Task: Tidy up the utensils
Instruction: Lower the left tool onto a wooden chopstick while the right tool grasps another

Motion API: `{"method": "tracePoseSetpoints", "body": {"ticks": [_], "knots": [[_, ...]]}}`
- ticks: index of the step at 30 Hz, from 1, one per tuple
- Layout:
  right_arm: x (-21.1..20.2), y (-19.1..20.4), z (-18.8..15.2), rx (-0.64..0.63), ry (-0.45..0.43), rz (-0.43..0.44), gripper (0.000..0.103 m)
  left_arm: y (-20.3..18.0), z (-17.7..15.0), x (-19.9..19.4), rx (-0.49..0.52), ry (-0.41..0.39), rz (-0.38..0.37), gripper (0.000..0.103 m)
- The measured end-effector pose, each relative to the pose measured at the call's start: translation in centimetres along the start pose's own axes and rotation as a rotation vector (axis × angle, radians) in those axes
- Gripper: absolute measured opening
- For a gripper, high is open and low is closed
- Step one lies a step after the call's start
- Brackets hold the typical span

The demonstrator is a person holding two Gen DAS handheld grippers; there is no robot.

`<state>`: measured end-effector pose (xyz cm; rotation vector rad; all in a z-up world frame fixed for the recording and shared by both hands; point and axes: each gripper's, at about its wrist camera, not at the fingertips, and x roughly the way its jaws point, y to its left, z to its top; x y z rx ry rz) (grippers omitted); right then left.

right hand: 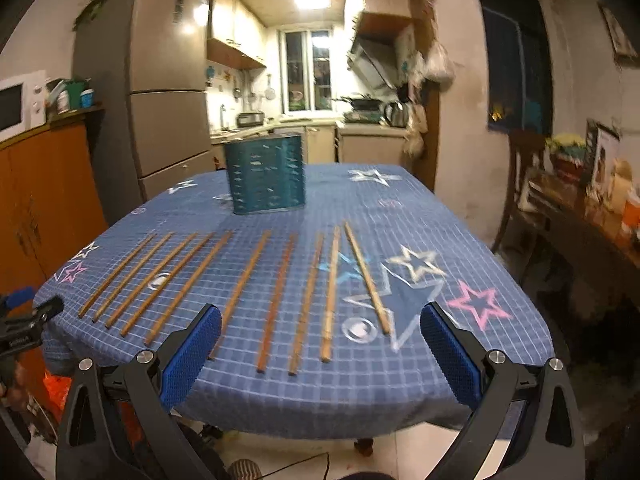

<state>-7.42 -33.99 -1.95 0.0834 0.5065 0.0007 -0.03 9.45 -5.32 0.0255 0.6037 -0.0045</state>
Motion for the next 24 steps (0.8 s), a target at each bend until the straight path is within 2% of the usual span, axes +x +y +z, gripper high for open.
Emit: {"method": "tracePoseSetpoints", "body": {"ticks": [1, 4, 6, 7, 9, 10, 11, 12, 14, 17, 20, 24], "knots": [[0.2, -0.5, -0.2, 0.013, 0.012, -0.001, 0.1, 0.5, -0.3, 0.1, -0.005, 0.006, -0.014, 0.093], [0.6, -0.8, -1.1, 0.015, 0.044, 0.01, 0.099, 1.1, -0.6, 0.8, -0.008, 0.02, -0.031, 0.075], [0.7, -0.4, -1.6, -0.001, 0.048, 0.028, 0.095, 1.2, -0.7, 1.2, 0.002, 0.033, -0.049, 0.061], [0.8, 0.1, -2.0, -0.018, 0.05, 0.037, 0.085, 1.0, -0.7, 1.6, 0.014, 0.039, -0.057, 0.058], [1.2, 1.1, -2.6, -0.057, 0.062, 0.038, 0.069, 0.4, -0.9, 2.3, 0.048, 0.048, -0.071, 0.043], [1.4, 1.6, -2.9, -0.076, 0.071, 0.042, 0.055, 0.4, -1.1, 2.6, 0.054, 0.052, -0.077, 0.041], [1.5, 1.8, -3.0, -0.084, 0.075, 0.042, 0.048, 0.3, -1.3, 2.9, 0.057, 0.054, -0.086, 0.037], [1.7, 2.1, -3.3, -0.096, 0.076, 0.047, 0.045, 0.3, -1.4, 3.1, 0.058, 0.05, -0.098, 0.031], [1.8, 2.9, -3.8, -0.125, 0.059, 0.069, 0.031, 0.2, -1.6, 3.4, 0.061, 0.043, -0.113, 0.029], [1.7, 4.5, -4.6, -0.189, 0.016, 0.09, 0.023, 0.1, -1.8, 3.7, 0.075, 0.012, -0.131, 0.024], [2.0, 5.6, -4.9, -0.225, 0.007, 0.104, 0.019, -0.3, -2.1, 3.8, 0.096, -0.012, -0.149, 0.019], [2.5, 6.4, -4.9, -0.25, 0.006, 0.115, 0.017, -0.7, -2.2, 4.1, 0.122, -0.038, -0.152, 0.019]]}}
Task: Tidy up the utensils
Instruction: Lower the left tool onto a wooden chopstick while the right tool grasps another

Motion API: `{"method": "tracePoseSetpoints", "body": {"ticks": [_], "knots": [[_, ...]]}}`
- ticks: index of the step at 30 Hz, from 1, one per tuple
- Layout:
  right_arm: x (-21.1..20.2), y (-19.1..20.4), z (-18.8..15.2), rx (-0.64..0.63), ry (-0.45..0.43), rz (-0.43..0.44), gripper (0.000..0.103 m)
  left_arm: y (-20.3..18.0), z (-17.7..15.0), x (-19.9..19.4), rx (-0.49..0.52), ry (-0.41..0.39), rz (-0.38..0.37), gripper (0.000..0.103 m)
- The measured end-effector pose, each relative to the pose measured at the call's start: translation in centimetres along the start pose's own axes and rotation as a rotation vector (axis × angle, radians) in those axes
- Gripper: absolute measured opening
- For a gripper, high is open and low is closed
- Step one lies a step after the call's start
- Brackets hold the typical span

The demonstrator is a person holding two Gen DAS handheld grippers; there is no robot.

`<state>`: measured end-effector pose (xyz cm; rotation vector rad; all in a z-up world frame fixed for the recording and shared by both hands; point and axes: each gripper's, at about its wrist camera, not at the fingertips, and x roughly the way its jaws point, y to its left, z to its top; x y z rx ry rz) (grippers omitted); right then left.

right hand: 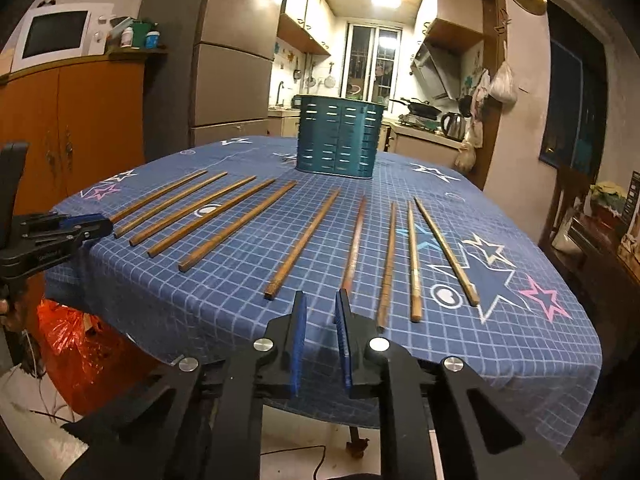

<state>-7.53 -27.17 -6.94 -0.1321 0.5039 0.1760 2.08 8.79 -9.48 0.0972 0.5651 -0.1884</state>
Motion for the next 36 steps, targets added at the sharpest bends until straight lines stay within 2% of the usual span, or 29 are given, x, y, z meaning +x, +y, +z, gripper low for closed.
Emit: {"method": "tracePoseSetpoints", "body": {"ticks": [4, 17, 26, 36], "knots": [[0.4, 0.9, 0.4, -0.019, -0.003, 0.029, 0.017, -0.1, 0.0, 0.3, -0.007, -0.012, -0.009, 0.019], [1.9, 1.7, 0.7, -0.027, 0.014, 0.037, 0.017, -0.3, -0.5, 0.4, 0.012, -0.051, -0.008, 0.019], [2.8, 1.7, 0.4, -0.014, 0.023, 0.025, 0.017, -0.5, -1.1, 0.1, 0.005, -0.073, -0.003, 0.019], [2.8, 2.2, -0.1, 0.022, -0.009, -0.019, 0.017, -0.8, -1.9, -0.3, -0.02, -0.096, 0.019, 0.02]]}}
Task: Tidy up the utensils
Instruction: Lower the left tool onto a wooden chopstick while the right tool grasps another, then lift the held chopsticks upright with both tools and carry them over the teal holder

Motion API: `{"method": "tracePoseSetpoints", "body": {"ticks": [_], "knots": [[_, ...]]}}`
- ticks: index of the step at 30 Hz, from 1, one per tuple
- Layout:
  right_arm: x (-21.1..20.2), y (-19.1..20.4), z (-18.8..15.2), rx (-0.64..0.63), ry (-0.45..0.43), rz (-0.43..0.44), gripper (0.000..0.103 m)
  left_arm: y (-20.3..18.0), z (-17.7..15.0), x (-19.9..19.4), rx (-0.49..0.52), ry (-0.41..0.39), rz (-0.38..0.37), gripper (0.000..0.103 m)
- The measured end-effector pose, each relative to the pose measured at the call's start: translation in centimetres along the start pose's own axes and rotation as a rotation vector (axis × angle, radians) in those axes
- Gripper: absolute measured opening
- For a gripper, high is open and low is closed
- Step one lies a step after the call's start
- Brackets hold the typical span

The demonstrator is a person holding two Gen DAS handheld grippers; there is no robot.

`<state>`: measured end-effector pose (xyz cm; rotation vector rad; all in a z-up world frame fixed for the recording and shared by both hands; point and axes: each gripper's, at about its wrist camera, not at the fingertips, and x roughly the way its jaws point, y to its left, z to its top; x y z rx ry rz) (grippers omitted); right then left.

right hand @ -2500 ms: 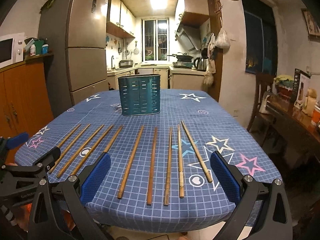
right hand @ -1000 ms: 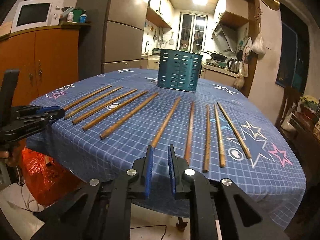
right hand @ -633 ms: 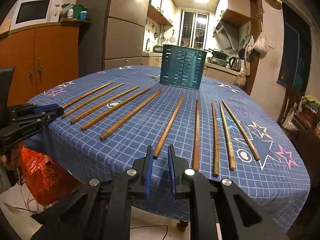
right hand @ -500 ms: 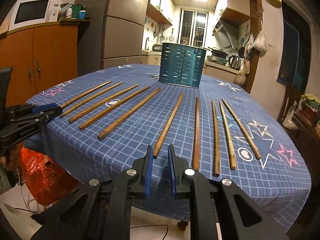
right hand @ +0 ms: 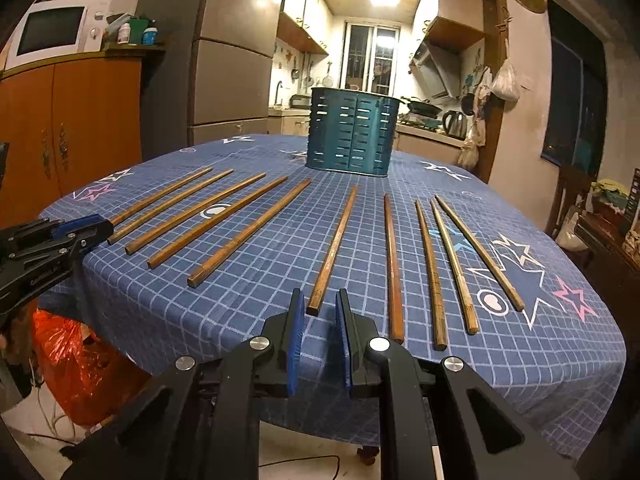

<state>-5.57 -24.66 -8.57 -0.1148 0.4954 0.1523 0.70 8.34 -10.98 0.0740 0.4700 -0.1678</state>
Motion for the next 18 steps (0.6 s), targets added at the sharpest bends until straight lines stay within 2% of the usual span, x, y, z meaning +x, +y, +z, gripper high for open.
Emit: {"method": "tracePoseSetpoints", "body": {"ticks": [10, 14, 18], "knots": [[0.1, 0.6, -0.2, 0.006, -0.024, -0.041, 0.017, -0.2, -0.6, -0.4, -0.023, -0.021, 0.02, 0.019], [0.2, 1.2, -0.1, -0.014, -0.017, -0.043, 0.009, -0.1, -0.6, -0.6, -0.032, -0.027, 0.019, 0.019], [0.3, 0.9, 0.1, 0.027, -0.005, -0.027, 0.009, 0.2, -0.8, -0.7, -0.035, -0.041, 0.024, 0.011]]}}
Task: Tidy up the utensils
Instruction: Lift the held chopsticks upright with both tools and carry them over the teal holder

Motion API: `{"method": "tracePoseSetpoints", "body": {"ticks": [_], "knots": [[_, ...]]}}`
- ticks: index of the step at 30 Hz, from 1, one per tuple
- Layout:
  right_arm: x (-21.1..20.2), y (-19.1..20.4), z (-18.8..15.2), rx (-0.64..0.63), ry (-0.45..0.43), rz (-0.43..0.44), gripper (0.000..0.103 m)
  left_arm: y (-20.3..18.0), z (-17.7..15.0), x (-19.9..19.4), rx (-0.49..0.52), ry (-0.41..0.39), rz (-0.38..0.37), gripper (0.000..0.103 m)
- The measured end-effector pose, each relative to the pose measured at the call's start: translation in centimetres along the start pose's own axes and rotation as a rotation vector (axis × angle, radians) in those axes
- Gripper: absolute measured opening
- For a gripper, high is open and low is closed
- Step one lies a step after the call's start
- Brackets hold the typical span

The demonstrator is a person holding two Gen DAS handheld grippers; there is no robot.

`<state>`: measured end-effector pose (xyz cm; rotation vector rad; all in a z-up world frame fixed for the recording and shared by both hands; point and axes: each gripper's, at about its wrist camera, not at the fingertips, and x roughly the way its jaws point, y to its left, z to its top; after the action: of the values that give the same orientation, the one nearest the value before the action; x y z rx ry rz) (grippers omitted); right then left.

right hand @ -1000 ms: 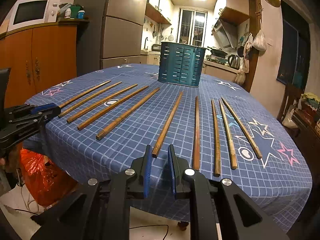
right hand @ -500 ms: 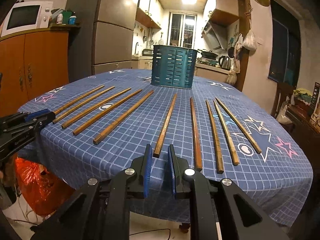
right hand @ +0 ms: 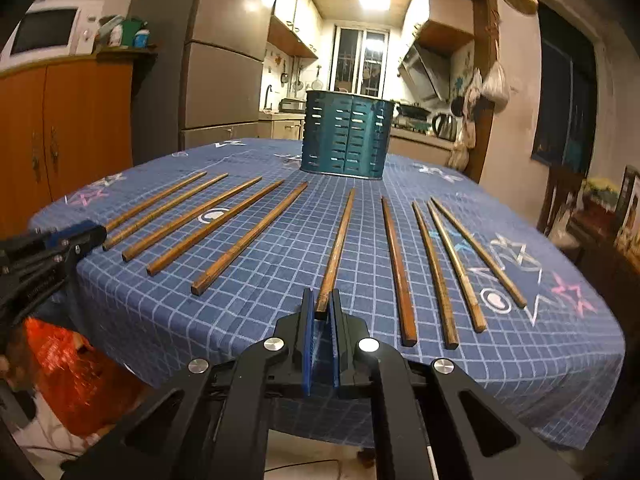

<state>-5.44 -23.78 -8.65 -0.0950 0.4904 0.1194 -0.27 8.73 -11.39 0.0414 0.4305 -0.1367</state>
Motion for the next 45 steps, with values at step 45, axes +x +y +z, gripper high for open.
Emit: {"method": "tracePoseSetpoints", "body": {"ticks": [45], "knots": [[-6.7, -7.8, 20.8, -0.072, -0.185, 0.211, 0.008, 0.7, 23.4, -2.5, -0.072, -0.084, -0.158, 0.006]]}}
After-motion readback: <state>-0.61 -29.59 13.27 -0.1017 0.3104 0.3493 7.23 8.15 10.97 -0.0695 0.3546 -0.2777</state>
